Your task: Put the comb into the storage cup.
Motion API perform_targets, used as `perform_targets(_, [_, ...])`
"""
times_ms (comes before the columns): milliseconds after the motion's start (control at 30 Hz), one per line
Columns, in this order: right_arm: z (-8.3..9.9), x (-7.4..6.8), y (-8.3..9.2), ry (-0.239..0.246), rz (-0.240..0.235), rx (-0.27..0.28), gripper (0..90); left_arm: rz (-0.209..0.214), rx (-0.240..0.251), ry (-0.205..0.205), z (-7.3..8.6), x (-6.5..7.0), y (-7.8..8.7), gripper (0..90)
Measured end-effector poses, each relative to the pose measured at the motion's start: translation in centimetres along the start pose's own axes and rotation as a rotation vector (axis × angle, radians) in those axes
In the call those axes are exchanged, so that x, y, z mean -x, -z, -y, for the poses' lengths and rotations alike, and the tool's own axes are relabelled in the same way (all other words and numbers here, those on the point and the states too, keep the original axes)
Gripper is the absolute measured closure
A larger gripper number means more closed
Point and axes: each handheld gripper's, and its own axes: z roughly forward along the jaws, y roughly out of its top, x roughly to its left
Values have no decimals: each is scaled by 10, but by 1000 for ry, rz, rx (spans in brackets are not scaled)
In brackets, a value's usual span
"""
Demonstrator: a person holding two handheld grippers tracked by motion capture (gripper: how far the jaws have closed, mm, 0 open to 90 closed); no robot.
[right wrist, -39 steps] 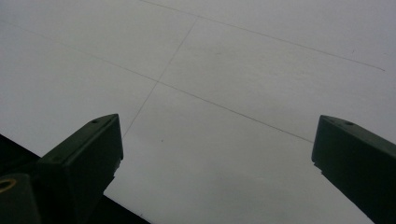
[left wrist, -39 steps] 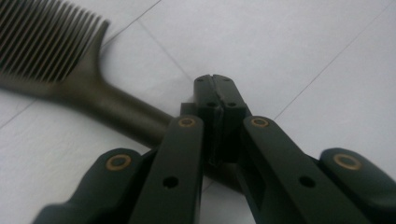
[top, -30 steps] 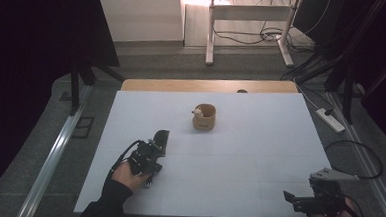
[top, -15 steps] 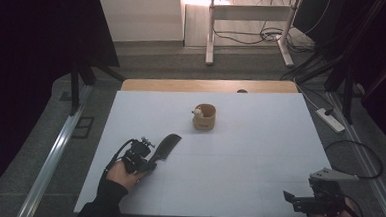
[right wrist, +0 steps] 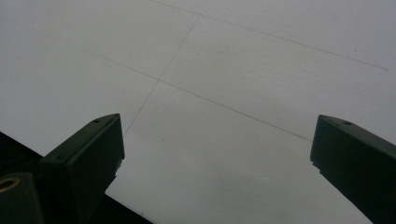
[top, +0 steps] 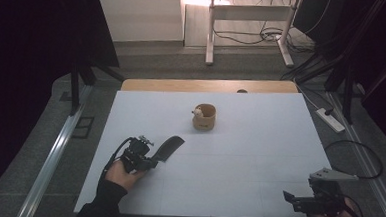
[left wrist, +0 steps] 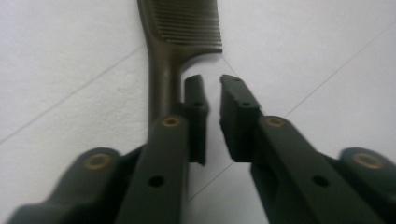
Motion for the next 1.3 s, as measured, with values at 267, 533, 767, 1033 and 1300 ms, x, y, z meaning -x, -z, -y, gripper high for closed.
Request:
perform_targets(267, [0,0,0,0,-1,0,34,-32,24,23,6,-5,6,547])
perform_targets(533, [0,0,0,1,-4,2,34,-33,76,60,17,-16,14,306])
perform_targets(767, [0,0,1,3,-7,6,33,-61,91,79,22,-19,19,138])
perform_targets(1033, [1,0,2,7,-9,22,11,-62,96,74,26,-20,22,39])
perform_targets(1300, [1,-1,4,11,-2,35,0,-73,97,53,31,-18,23,0])
